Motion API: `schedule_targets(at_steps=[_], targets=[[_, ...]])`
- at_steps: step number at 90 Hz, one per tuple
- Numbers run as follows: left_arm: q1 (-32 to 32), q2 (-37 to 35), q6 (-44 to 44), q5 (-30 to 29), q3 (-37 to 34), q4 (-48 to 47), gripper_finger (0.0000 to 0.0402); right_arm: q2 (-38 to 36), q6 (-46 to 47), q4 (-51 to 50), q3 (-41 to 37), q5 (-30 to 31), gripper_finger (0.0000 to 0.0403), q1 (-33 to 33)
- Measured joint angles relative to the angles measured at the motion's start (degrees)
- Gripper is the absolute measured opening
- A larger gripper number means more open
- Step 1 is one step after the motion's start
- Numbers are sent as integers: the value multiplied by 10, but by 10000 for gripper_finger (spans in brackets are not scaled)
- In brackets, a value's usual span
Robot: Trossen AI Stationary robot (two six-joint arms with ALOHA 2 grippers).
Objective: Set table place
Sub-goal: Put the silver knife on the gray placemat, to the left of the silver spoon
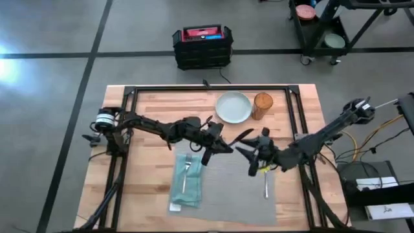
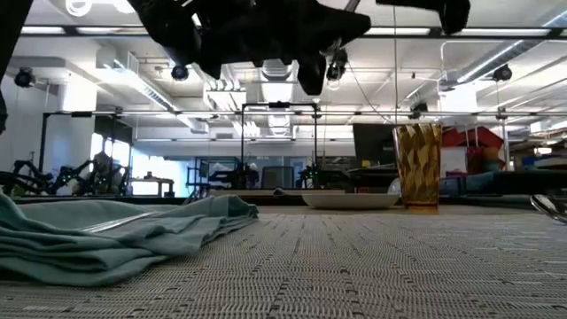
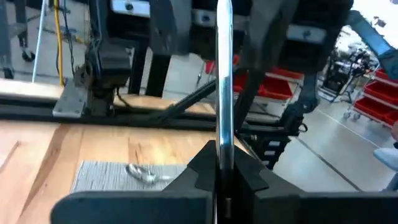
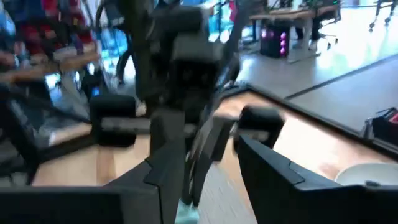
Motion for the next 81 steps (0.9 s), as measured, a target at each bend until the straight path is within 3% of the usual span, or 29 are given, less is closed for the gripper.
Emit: schedule_targets(at_steps=[9, 23, 57, 81], targets=[[-3, 0, 1, -3, 0, 26, 0, 1, 2, 8, -8, -15, 143, -17], [-3, -1, 7, -33, -2, 23, 0, 25, -61, 138, -22, -116, 142, -42], [-3, -1, 6, -49, -7, 35, 0, 43, -87, 166, -26, -112, 92, -70], [-3, -1, 14, -48, -7, 38, 0, 43, -118, 176, -25, -113, 10, -73]])
